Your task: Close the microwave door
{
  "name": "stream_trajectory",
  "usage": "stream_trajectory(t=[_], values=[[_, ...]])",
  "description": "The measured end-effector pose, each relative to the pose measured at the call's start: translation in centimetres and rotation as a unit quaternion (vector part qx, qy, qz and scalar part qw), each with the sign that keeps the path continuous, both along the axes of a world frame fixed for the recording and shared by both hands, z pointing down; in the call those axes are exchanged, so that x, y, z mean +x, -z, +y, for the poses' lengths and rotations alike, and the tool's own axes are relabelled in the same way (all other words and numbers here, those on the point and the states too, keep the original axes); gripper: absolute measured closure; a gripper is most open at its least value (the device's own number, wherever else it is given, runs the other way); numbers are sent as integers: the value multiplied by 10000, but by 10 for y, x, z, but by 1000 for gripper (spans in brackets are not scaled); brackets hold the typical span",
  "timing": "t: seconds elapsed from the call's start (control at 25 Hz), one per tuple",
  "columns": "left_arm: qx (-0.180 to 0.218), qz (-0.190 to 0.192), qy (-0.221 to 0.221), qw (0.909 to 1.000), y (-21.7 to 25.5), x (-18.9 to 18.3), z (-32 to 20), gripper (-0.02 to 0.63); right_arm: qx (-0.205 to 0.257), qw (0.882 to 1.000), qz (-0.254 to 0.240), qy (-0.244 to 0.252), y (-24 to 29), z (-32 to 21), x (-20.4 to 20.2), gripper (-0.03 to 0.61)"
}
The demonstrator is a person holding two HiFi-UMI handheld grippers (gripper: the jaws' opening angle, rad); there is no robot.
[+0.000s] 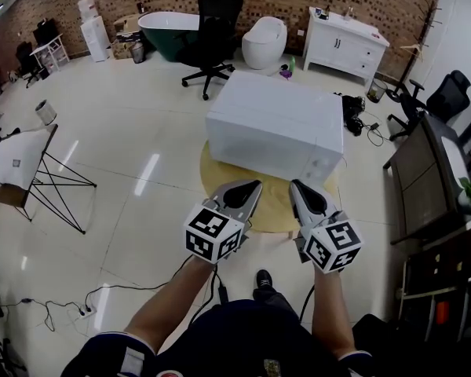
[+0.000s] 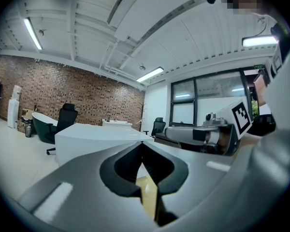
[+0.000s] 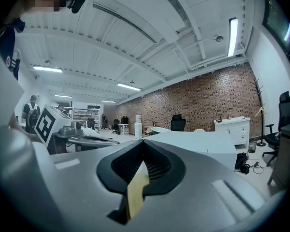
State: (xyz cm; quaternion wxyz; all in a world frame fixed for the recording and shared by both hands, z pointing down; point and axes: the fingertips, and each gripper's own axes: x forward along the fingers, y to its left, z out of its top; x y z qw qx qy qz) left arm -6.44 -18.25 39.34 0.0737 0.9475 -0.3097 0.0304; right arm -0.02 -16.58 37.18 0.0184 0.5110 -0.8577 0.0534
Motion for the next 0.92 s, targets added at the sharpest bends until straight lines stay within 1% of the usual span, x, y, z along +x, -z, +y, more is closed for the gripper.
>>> stream_trajectory(t=[0.92], values=[[-67, 31, -29, 10000, -2, 5, 28, 603, 109, 9999, -9, 120, 9, 24, -2, 577]])
